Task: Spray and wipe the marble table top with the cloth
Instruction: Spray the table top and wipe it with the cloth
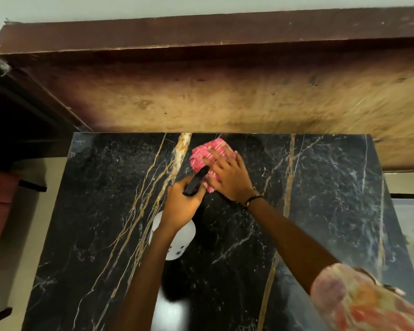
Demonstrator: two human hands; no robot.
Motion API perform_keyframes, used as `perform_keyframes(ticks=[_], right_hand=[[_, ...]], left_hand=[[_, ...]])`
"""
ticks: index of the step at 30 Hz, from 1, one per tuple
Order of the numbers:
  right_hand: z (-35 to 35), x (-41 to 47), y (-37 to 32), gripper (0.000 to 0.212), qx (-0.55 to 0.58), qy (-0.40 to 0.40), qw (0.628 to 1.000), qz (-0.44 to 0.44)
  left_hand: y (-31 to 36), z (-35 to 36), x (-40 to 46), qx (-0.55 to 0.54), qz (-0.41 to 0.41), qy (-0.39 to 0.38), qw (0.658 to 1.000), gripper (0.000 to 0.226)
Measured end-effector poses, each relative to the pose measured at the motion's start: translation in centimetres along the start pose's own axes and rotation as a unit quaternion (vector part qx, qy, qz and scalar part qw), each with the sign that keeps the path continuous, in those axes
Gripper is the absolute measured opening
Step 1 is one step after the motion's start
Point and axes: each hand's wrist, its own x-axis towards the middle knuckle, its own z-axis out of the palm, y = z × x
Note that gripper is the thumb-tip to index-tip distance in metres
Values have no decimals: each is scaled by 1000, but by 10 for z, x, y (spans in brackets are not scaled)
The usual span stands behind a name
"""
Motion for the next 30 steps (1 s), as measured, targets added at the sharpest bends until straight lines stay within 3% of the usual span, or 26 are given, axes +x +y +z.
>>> perform_keyframes(ticks=[2,4,7,11,16,20,22,27,30], right_hand=[[4,-33,11,54,-18,8,999,-51],[4,-63,36,57,-28,13,999,-37],[-3,-67,69,61,-12,24,996,86],[-8,-2,66,66,24,6,980,196],[-3,56,11,65,13,1,994,105],[4,20,-6,52,21,44,999,-15],[6,-13,13,52,7,44,999,-24],[-8,-66,103,69,-4,38,992,121],[-14,-42,133,65,18,35,973,227]], left_hand=[[0,2,6,-6,6,-5,1000,22],[0,3,11,-16,7,-4,1000,23],[-1,4,13,-23,11,-2,1000,24],[0,5,11,-20,17,-9,1000,25],[2,8,10,7,27,3,1000,24],[3,11,12,14,21,9,1000,19],[5,14,13,8,4,-3,1000,19],[15,19,17,13,7,-6,1000,26],[21,27,18,14,19,-1,1000,24]])
